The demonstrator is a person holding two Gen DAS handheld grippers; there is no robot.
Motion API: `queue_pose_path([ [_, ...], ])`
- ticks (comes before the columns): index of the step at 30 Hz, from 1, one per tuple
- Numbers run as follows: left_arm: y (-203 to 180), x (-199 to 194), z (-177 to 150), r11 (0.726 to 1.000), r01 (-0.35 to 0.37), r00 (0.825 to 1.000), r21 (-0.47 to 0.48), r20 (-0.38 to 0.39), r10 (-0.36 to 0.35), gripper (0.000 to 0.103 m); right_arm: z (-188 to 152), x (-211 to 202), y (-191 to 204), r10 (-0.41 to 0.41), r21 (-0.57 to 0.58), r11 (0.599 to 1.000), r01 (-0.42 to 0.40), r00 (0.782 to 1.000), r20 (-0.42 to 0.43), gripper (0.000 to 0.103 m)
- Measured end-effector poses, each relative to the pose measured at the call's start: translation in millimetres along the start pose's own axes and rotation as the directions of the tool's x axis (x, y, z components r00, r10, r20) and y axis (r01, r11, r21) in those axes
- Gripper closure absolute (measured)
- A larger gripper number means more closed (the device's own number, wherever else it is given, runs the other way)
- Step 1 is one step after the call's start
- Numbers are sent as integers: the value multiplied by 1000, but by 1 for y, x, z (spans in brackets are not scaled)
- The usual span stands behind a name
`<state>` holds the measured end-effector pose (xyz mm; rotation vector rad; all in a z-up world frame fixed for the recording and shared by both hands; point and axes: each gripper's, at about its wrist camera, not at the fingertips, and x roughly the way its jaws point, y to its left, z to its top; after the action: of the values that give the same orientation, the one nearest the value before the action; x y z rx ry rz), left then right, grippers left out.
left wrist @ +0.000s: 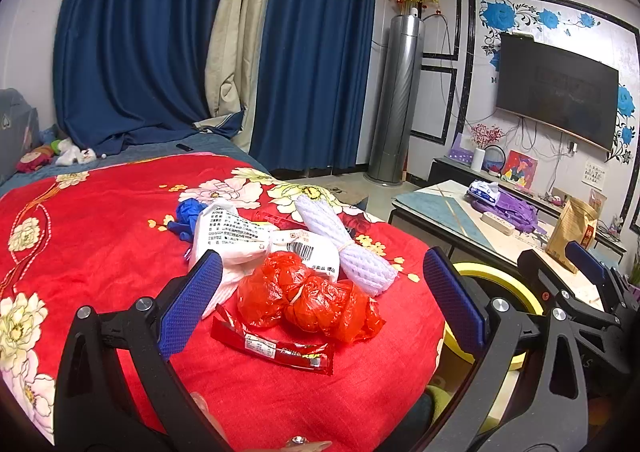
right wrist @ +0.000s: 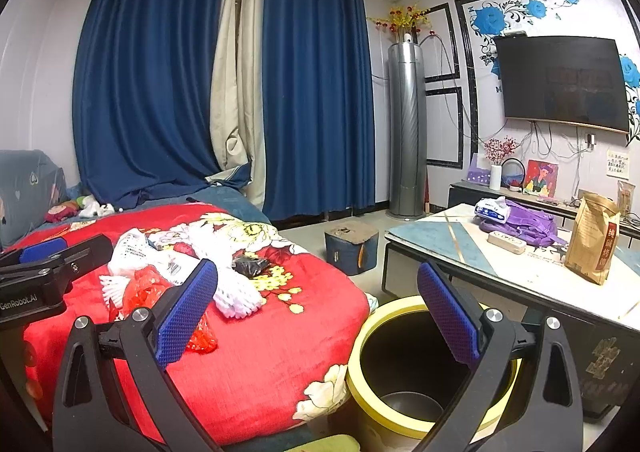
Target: Collect trash
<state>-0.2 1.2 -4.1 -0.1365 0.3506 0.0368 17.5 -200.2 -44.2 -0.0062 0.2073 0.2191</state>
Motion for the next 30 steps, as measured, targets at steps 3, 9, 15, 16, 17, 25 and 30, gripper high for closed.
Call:
queue_pose_path([
  [3, -1, 0, 0, 1000, -1, 1000, 2, 1, 1, 11, 2, 0, 1, 3, -1, 1000, -3, 1000, -2, 6],
  [9, 14, 7, -2, 1000, -14, 1000, -1, -18, 14, 11, 8, 1, 4, 45, -1, 999, -45, 999, -21, 6],
  [15, 30, 16, 3, 998, -55, 998, -27, -42, 54, 11, 12, 8, 17, 119, -20, 993, -120, 991, -55, 6],
  [16, 35, 18, 4, 997, -69, 997, -33, -46, 67, 11, 13, 9, 20, 134, -26, 990, -136, 989, -62, 6],
  [17, 38, 17, 5, 997, -74, 996, -36, -47, 73, 11, 14, 11, 23, 147, -31, 988, -149, 987, -68, 6],
  [25, 68, 21, 15, 988, -136, 989, -78, -62, 132, 11, 13, 32, 55, 259, -62, 961, -271, 954, -153, 6],
  [30, 91, 28, 18, 986, -135, 988, -102, -91, 126, 11, 11, 47, 77, 330, -84, 932, -353, 920, -210, 6],
])
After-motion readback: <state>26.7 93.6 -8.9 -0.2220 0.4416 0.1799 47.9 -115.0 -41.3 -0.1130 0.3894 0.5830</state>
